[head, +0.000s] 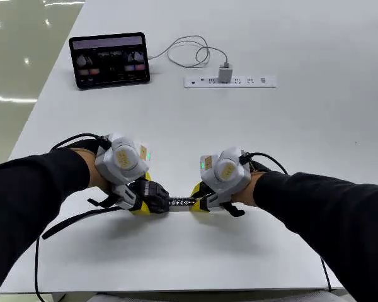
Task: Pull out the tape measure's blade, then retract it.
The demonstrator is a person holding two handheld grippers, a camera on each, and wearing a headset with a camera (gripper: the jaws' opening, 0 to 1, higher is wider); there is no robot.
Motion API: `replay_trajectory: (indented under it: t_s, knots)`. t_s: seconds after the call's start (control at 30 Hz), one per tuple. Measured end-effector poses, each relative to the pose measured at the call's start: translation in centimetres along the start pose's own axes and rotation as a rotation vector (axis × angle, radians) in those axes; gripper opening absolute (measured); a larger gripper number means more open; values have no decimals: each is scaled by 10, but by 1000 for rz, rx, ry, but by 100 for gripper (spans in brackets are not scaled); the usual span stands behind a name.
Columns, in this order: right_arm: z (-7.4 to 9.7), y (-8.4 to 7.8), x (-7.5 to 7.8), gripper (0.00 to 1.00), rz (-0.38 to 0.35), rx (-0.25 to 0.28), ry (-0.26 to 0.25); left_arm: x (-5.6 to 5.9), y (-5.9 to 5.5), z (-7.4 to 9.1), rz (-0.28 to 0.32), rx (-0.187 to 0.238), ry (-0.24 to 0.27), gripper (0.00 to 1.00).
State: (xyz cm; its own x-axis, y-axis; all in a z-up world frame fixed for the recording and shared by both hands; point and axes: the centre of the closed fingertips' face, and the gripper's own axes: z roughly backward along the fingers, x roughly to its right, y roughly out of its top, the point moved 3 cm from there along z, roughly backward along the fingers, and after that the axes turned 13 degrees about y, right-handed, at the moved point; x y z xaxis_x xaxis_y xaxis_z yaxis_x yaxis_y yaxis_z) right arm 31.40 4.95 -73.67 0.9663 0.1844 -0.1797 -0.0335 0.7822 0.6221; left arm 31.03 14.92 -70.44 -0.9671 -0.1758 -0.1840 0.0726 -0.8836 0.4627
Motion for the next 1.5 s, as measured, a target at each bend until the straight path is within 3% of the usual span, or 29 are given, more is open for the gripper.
replay_trajectory:
  t_s: [1.5]
  knots:
    - [10,-16,-2,9,-17,-2,-10,-1,-2,-2,10,0,5,35]
